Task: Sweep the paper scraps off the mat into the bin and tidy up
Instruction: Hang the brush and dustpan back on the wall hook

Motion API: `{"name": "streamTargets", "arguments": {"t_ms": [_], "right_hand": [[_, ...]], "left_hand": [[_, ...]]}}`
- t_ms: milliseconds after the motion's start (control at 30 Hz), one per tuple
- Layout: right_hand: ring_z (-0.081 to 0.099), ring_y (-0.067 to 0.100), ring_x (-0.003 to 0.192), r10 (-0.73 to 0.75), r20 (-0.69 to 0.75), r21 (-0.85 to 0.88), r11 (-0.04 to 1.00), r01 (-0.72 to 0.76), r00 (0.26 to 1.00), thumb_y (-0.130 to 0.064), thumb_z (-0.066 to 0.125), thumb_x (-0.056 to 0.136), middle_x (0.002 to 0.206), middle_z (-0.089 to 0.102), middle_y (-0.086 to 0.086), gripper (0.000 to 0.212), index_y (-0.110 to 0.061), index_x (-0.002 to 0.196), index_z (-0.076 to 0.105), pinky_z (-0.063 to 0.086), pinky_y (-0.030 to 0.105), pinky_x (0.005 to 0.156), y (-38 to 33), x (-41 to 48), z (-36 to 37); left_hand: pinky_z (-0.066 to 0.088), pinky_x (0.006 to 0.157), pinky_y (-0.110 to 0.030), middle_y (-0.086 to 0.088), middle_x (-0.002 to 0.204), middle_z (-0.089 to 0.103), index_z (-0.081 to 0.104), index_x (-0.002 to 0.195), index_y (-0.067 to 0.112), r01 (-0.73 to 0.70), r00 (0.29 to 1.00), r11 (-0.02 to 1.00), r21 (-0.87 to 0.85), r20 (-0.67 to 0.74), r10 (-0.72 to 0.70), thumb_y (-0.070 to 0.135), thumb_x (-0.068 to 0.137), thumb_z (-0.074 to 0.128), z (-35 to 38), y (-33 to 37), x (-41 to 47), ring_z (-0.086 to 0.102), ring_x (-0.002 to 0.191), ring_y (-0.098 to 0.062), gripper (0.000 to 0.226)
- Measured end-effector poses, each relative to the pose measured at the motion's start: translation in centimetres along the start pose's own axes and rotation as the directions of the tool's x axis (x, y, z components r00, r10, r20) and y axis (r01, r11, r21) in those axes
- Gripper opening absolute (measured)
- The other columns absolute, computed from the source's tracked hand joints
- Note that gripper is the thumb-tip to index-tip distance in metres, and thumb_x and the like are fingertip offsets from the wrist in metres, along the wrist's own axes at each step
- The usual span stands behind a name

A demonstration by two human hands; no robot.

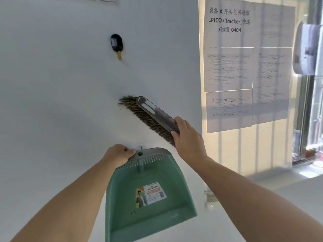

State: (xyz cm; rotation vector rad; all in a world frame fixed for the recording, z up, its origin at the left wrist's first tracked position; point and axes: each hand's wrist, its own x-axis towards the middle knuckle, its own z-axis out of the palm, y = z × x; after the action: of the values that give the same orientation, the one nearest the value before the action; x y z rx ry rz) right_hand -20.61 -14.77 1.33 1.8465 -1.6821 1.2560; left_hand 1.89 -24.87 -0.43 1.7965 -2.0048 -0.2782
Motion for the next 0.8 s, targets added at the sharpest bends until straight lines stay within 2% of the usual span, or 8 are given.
{"name": "streamTargets", "arguments": {"t_ms": [200, 333, 433, 567, 800], "right_hand": [[0.06, 0.024, 0.1, -0.007, -0.012, 0.021, 1.0, 0.007, 1.0, -0.022, 0.051, 0.099, 0.124, 0.058, 0.001, 0.032, -0.02, 0.13, 0.043, 0.05, 0.036, 0.085, 0.7, 0.7, 0.0], [0.06, 0.025, 0.1, -0.012, -0.022, 0.04, 0.999, 0.013, 1.0, -0.021, 0.05, 0.099, 0.124, 0.057, 0.002, 0.031, -0.02, 0.129, 0.043, 0.05, 0.037, 0.085, 0.8, 0.8, 0.2], [0.06, 0.024, 0.101, -0.021, -0.023, 0.044, 0.999, 0.022, 1.0, -0.021, 0.05, 0.099, 0.124, 0.057, 0.002, 0.031, -0.02, 0.129, 0.043, 0.05, 0.037, 0.086, 0.7, 0.7, 0.3], [0.06, 0.025, 0.102, -0.025, -0.01, 0.046, 0.999, 0.025, 1.0, -0.02, 0.05, 0.099, 0.126, 0.056, 0.002, 0.032, -0.018, 0.13, 0.043, 0.049, 0.037, 0.087, 0.7, 0.3, 0.1], [0.059, 0.024, 0.1, -0.03, 0.015, 0.04, 0.999, 0.03, 0.999, -0.021, 0.05, 0.099, 0.124, 0.057, 0.001, 0.031, -0.02, 0.129, 0.043, 0.048, 0.035, 0.083, 0.7, 0.1, -0.2]], "left_hand": [[0.042, 0.064, -0.028, 0.003, 0.087, 0.066, 0.065, 0.092, 0.019, -0.029, 0.993, 0.998, -0.058, -0.112, 0.022, 0.054, 0.093, 0.052, 0.7, -0.6, -1.3, 0.058, 0.078, -0.013, 0.037], [0.044, 0.074, -0.029, 0.009, 0.083, 0.061, 0.062, 0.096, 0.022, -0.043, 0.985, 0.995, -0.091, -0.168, 0.028, 0.051, 0.094, 0.052, 1.3, -0.5, -1.7, 0.056, 0.08, -0.012, 0.03], [0.042, 0.071, -0.028, 0.01, 0.082, 0.06, 0.061, 0.097, 0.023, -0.044, 0.985, 0.993, -0.109, -0.174, 0.025, 0.05, 0.094, 0.053, 1.4, -0.6, -1.9, 0.053, 0.074, -0.006, 0.029], [0.042, 0.066, -0.026, 0.009, 0.082, 0.061, 0.06, 0.097, 0.022, -0.04, 0.984, 0.996, -0.077, -0.174, 0.026, 0.053, 0.094, 0.053, 1.3, -0.6, -2.0, 0.054, 0.073, -0.006, 0.031], [0.041, 0.068, -0.026, 0.004, 0.093, 0.064, 0.064, 0.1, 0.019, -0.089, 0.977, 0.989, -0.117, -0.205, 0.064, 0.044, 0.092, 0.06, 1.0, -0.1, -1.8, 0.055, 0.085, -0.013, 0.026]]}}
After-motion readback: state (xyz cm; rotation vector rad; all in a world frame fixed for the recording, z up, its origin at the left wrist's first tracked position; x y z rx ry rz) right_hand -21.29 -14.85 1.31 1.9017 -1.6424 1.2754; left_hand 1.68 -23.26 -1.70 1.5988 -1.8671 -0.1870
